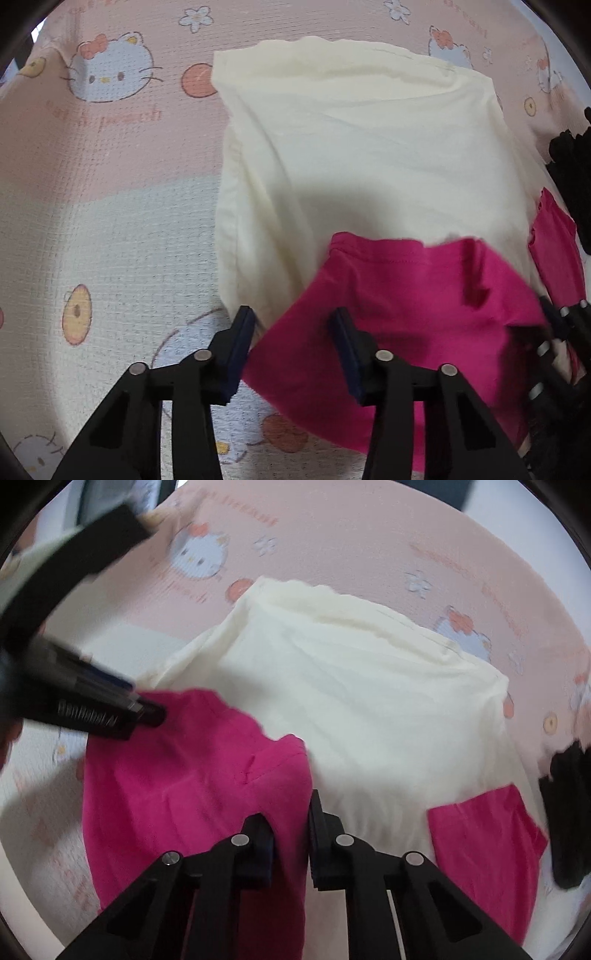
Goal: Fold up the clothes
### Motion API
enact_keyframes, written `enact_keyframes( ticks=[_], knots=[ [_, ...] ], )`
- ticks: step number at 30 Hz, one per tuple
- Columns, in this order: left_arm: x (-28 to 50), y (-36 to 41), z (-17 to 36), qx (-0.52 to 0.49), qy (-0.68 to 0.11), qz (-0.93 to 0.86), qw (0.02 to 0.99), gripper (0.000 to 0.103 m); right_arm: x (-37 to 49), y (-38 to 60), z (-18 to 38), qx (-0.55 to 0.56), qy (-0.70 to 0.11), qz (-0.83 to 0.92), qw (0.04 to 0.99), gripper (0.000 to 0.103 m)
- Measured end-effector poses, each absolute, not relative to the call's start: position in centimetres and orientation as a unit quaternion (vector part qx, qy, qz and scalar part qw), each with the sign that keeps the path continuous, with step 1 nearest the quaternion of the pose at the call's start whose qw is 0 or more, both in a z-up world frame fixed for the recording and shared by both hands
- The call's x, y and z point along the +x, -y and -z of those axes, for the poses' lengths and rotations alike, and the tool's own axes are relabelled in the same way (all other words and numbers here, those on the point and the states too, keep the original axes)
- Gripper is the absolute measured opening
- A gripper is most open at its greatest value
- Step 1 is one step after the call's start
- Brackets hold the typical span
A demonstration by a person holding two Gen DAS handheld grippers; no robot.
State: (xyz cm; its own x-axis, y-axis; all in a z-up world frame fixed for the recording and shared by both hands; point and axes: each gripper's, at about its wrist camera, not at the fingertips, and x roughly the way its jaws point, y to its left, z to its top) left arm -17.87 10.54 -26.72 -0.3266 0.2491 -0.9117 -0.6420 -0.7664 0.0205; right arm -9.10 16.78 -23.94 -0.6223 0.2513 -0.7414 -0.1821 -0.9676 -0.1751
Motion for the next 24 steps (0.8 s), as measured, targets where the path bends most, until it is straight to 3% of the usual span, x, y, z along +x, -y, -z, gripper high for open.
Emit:
enact_keyframes(
  ticks=[7,13,14,15,17,24],
  knots=[
    [-19.1,-9.4,27.1,-0.524,-0.158,-0.793,0.269,0.036,-8.0,-22.1,24.5,-0.448,-0.05,-0.873,0.185,0.005],
    [-19.8,-8.7,25.6,-0.534,-0.103,-0.789,0.285,0.037,-7.1,-25.6,24.3,-0.44,-0.182,-0.871,0.121,0.007],
    [-20.1,-8.6,25.1,-0.537,-0.089,-0.787,0.29,0.038,-7.1,-25.9,24.1,-0.438,-0.196,-0.87,0.111,0.013],
    [-20.3,-8.6,24.8,-0.539,-0.081,-0.786,0.292,0.04,-7.0,-26.1,24.1,-0.439,-0.204,-0.868,0.109,0.03],
    [-20.8,-8.8,24.2,-0.539,-0.08,-0.786,0.292,0.056,-6.9,-26.5,24.2,-0.442,-0.222,-0.863,0.105,0.057],
    [-20.4,-12.3,23.9,-0.518,-0.159,-0.777,0.32,0.057,-6.8,-29.2,26.0,-0.453,-0.316,-0.827,0.103,0.06]
  ],
)
